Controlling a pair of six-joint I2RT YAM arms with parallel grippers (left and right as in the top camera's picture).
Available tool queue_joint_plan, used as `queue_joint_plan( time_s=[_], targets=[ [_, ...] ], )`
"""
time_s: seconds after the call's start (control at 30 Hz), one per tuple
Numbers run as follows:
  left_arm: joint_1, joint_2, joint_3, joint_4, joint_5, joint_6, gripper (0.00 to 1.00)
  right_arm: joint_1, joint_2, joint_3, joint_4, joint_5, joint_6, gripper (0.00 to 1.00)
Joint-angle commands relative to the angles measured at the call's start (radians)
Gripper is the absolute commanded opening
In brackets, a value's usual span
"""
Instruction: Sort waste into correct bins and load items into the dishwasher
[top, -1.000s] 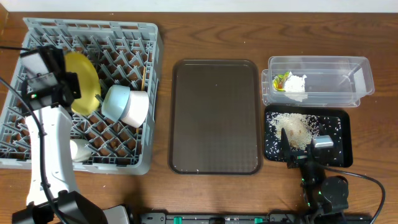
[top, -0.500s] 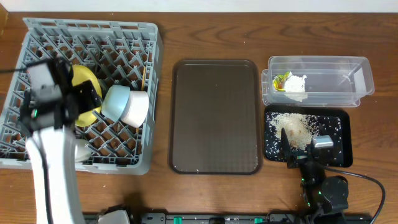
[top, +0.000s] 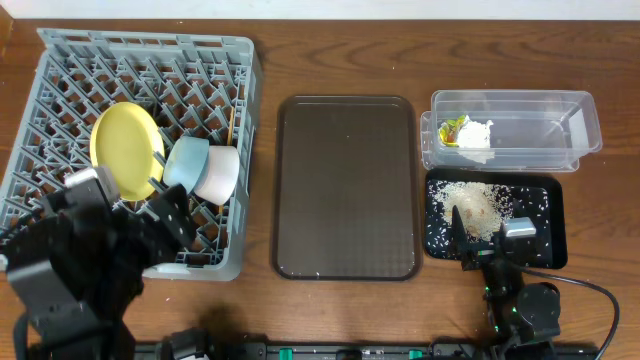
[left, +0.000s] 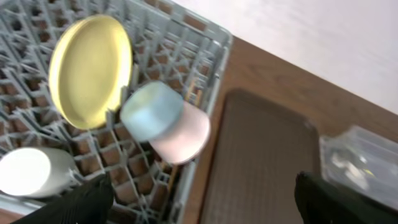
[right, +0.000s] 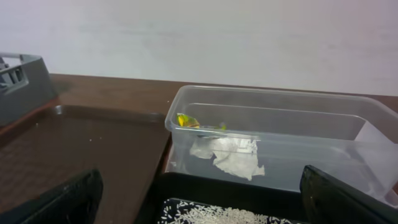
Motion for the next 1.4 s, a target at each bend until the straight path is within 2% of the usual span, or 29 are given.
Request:
queue_joint_plan(
  time_s=[0.0,0.13,0.27,0.4,0.47,0.6,0.7,0.8,0.97,1.37],
  targets=[
    [0.001,-0.025,0.011,-0.053,0.053,-0.012,0.94,-0.011,-0.003,-0.003,-0.003,-0.002,-0.011,0.99],
    [0.000,-0.026,-0.001,-0.045,0.046,-0.008,0.94,-0.011,-0.003,-0.003,-0.003,-0.002,-0.011,0.99],
    [-0.065,-0.025,-0.071,0.090,0.037,-0.014,0.94,-0.011,-0.003,-0.003,-0.003,-0.002,-0.011,0.99],
    [-0.201,-0.035,-0.232,0.333,-0.073,-0.089,0.94,-0.011,-0.003,-0.003,-0.003,-0.002,-0.011,0.99],
    [-0.266,-0.064,-0.366,0.509,-0.153,-0.114,0.94,-0.011,-0.003,-0.003,-0.003,-0.002,-0.011,0.99],
    [-0.304,-0.180,-0.633,0.842,-0.173,-0.113,0.94,-0.011,-0.003,-0.003,-0.003,-0.002,-0.011,0.99],
    [-0.306,-0.305,-0.794,0.976,-0.179,-0.113,0.94,-0.011,-0.003,-0.003,-0.003,-0.002,-0.011,0.99],
    [-0.306,-0.463,-0.918,0.998,-0.241,-0.113,0.95,-0.011,-0.003,-0.003,-0.003,-0.002,-0.011,0.99],
    [-0.302,-0.632,-1.021,0.998,-0.307,-0.077,0.95,-0.011,-0.003,-0.003,-0.003,-0.002,-0.011,0.99],
    [-0.294,-0.699,-1.187,1.046,-0.307,-0.049,0.95,-0.011,-0.003,-0.003,-0.003,-0.002,-0.011,0.99]
  ],
)
